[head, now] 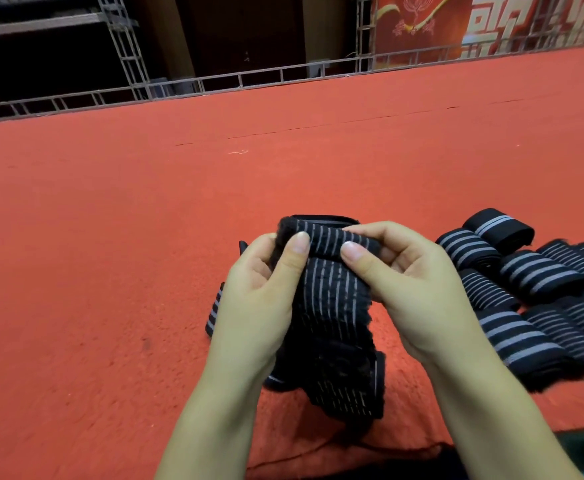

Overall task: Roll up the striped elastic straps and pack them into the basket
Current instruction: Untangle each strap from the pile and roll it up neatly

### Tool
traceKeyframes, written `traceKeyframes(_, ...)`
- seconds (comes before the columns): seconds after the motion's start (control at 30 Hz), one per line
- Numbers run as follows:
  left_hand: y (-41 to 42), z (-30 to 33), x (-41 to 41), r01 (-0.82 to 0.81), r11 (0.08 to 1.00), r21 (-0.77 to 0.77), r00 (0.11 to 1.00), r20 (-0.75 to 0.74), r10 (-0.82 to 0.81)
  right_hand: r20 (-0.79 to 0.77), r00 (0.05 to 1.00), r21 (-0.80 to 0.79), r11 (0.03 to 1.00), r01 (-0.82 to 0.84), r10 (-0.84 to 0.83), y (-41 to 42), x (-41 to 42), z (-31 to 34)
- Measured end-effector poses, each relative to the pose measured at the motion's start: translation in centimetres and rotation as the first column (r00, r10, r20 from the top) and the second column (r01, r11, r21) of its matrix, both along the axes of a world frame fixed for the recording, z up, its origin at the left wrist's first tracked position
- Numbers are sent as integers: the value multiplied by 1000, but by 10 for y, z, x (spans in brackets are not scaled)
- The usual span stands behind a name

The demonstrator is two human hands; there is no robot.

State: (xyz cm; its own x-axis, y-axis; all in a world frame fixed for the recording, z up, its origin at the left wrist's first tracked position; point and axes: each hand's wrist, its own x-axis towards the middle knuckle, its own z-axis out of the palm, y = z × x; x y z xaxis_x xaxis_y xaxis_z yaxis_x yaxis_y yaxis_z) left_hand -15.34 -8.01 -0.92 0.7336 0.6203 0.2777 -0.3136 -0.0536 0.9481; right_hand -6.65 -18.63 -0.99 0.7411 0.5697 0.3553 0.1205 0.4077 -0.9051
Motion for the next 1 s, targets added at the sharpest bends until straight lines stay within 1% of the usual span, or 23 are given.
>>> traceKeyframes(0.07, -5, -4, 3, -34, 999, -19, 999, -11, 33, -14, 999, 37, 998, 52, -52, 2, -2, -1)
traceKeyframes(0.13, -9, -10, 5, -64, 998, 1, 998, -30, 64, 17, 994, 55, 993, 106, -107, 3, -4, -1)
traceKeyframes(0.23, -15, -13, 7, -92, 996, -16, 996, -16, 92, 122, 971, 29, 979, 201, -203, 5, -6, -3)
traceKeyframes(0.4, -17, -9, 7, -136, 990, -29, 991, -6, 136, 236, 931, 6, 959, 284, -277, 3, -7, -5)
traceKeyframes(0.53, -13, -6, 5, -147, 988, -47, 989, 0, 147, 399, 845, -4, 920, 391, -357, 2, -9, -10)
traceKeyframes(0.6, -10, -5, 4, -151, 988, -40, 988, -4, 151, 466, 803, 14, 911, 413, -371, 2, -9, -12)
traceKeyframes(0.7, -8, -5, 4, -173, 985, -19, 985, -8, 173, 535, 778, 28, 927, 374, -330, 1, -8, -14)
traceKeyframes(0.73, -7, -5, 4, -175, 985, -13, 985, -13, 175, 536, 789, 18, 939, 344, -299, 1, -7, -14)
traceKeyframes(0.8, -7, -4, 3, -166, 986, -22, 986, -20, 166, 488, 844, -33, 962, 271, -221, -2, -5, -14)
traceKeyframes(0.9, -7, -5, 2, -131, 991, -38, 991, -6, 130, 368, 928, -120, 986, 112, -61, -7, -2, -13)
traceKeyframes(1.0, -7, -6, 2, -86, 996, 9, 996, 15, 86, 196, 980, -130, 991, -13, 38, -6, -1, -16)
